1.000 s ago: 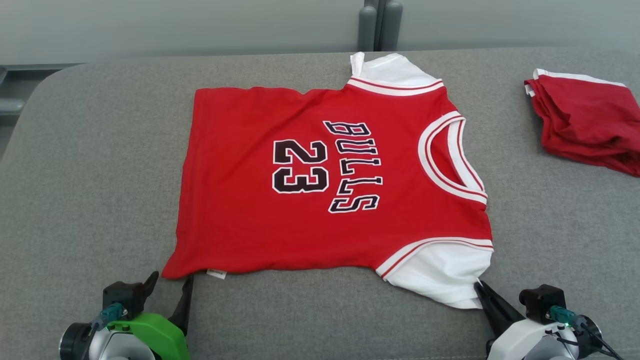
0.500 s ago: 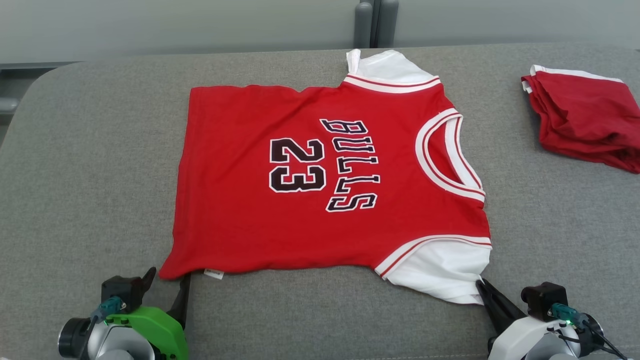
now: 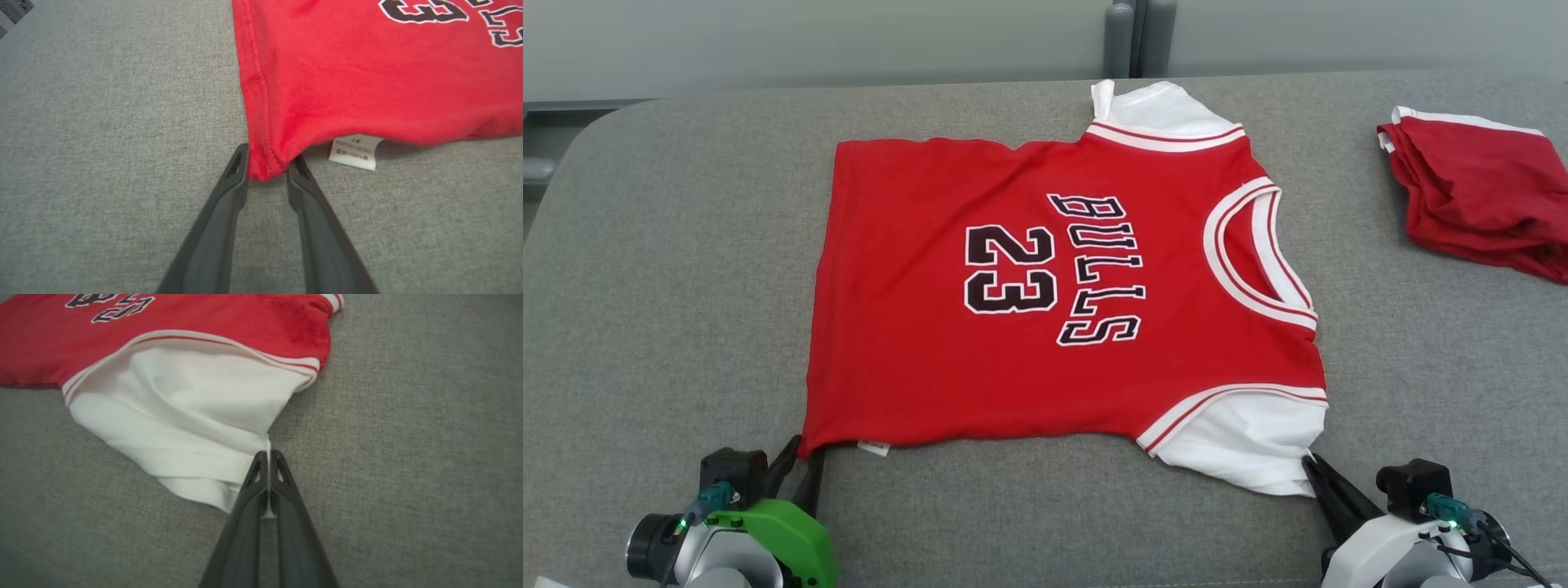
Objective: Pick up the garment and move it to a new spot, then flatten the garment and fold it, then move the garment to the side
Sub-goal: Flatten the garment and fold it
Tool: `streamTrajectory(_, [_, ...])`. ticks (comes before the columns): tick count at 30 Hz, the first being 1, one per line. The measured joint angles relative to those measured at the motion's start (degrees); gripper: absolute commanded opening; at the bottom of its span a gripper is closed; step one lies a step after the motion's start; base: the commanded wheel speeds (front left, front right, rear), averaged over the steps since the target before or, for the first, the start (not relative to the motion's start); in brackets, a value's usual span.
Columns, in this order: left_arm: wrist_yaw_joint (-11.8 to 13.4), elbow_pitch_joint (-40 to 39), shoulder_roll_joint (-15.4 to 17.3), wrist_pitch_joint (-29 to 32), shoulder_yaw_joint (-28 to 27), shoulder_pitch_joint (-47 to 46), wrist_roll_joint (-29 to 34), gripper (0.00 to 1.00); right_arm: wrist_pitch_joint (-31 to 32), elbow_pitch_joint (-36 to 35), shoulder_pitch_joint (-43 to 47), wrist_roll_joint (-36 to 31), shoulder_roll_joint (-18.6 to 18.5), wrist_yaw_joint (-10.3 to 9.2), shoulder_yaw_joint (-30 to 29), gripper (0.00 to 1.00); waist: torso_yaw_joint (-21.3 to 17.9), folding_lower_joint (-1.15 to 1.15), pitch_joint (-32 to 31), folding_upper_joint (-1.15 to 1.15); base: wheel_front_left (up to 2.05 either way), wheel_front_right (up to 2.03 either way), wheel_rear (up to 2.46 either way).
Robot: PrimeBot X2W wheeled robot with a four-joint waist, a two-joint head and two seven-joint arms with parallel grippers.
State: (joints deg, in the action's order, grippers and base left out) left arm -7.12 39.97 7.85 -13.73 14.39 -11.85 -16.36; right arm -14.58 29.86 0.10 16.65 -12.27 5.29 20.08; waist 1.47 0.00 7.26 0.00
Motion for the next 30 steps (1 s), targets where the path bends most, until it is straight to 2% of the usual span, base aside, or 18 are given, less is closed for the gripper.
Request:
streamTrajectory(2, [0.0, 0.1, -0.1, 0.0, 0.1, -0.1, 0.0, 0.27, 0.0, 0.0, -0.1, 0.0, 0.0, 0.13, -0.1, 0.00, 0.0, 0.00, 0.1, 0.00, 0.00, 0.00, 0.00])
streamTrajectory(5, [0.0, 0.3, -0.2, 0.0, 0.1, -0.6, 0.0, 0.00, 0.0, 0.0, -0.5, 0.0, 0.0, 0.16, -0.4, 0.00, -0.1, 0.00, 0.2, 0.00, 0.00, 0.00, 0.00])
streamTrajectory(15, [0.0, -0.5, -0.3, -0.5, -1.0, -2.1, -0.8, 0.00, 0.0, -3.0, -1.9, 2.3, -0.3, 0.75, -2.6, 0.00, -0.2, 0.00, 0.6, 0.00, 0.00, 0.00, 0.00])
streamTrajectory(20, [0.0, -2.1, 0.1, -0.5, -3.3, -2.0, -1.9, 0.00, 0.0, -6.5, -1.0, 7.6, -0.2, 1.27, -3.4, 0.00, -0.1, 0.00, 0.2, 0.00, 0.00, 0.00, 0.00])
streamTrajectory(21, [0.0, -2.9, 0.7, -0.5, -4.1, -1.8, -2.8, 0.00, 0.0, -8.5, -0.2, 10.2, -0.2, 1.77, -4.5, 0.00, -0.1, 0.00, -0.1, 0.00, 0.00, 0.00, 0.00])
streamTrajectory(27, [-0.2, -5.8, 2.6, -0.5, -4.7, 0.7, -3.0, 0.00, 0.9, -16.4, 3.1, 19.6, -0.6, 1.83, -6.6, 0.00, -0.6, 0.00, -1.3, 0.00, 0.00, 0.00, 0.00])
streamTrajectory(30, [-0.4, -7.4, 3.6, -0.5, -4.3, 2.0, -2.7, 0.00, 2.6, -22.0, 4.2, 23.6, -2.2, 1.83, -6.1, 0.00, -1.0, 0.00, -1.8, 0.00, 0.00, 0.00, 0.00])
